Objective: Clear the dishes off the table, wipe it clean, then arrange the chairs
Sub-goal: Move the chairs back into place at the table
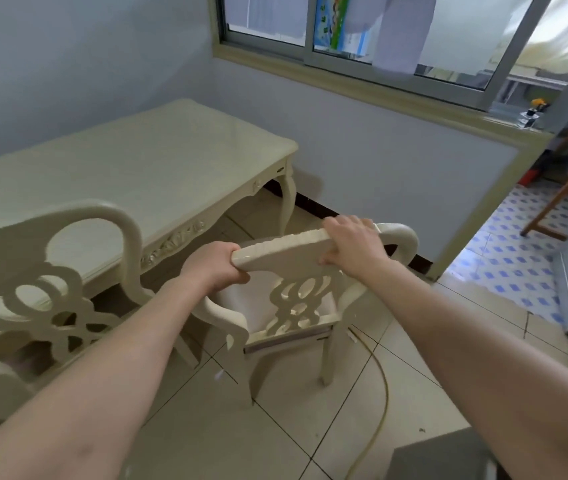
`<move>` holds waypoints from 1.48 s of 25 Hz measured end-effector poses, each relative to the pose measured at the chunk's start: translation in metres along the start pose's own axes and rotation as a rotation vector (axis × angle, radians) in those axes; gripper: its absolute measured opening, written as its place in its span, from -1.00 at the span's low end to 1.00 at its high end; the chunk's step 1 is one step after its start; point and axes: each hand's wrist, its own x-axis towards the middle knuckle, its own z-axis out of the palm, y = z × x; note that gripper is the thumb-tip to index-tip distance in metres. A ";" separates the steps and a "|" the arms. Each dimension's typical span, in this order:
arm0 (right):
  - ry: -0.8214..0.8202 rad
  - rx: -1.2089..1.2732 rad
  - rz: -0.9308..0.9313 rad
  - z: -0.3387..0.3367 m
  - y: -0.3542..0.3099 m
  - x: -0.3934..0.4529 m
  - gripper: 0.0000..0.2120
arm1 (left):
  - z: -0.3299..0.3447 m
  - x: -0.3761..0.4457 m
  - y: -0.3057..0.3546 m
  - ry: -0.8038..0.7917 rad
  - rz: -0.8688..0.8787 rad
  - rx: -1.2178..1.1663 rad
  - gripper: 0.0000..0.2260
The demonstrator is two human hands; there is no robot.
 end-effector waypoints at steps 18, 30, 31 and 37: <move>0.026 0.019 -0.240 0.023 0.007 0.092 -0.48 | 0.011 0.004 0.002 0.234 -0.352 0.031 -0.89; 0.102 -0.009 -0.271 0.045 0.009 0.215 -0.43 | -0.006 0.111 -0.032 0.458 -0.377 0.050 -0.95; 0.106 -0.010 -0.275 0.048 0.008 0.227 -0.43 | -0.010 0.120 -0.037 0.459 -0.372 0.052 -0.93; 0.146 -0.034 -0.301 0.064 -0.008 0.307 -0.41 | -0.040 0.184 -0.073 0.493 -0.377 0.078 -0.89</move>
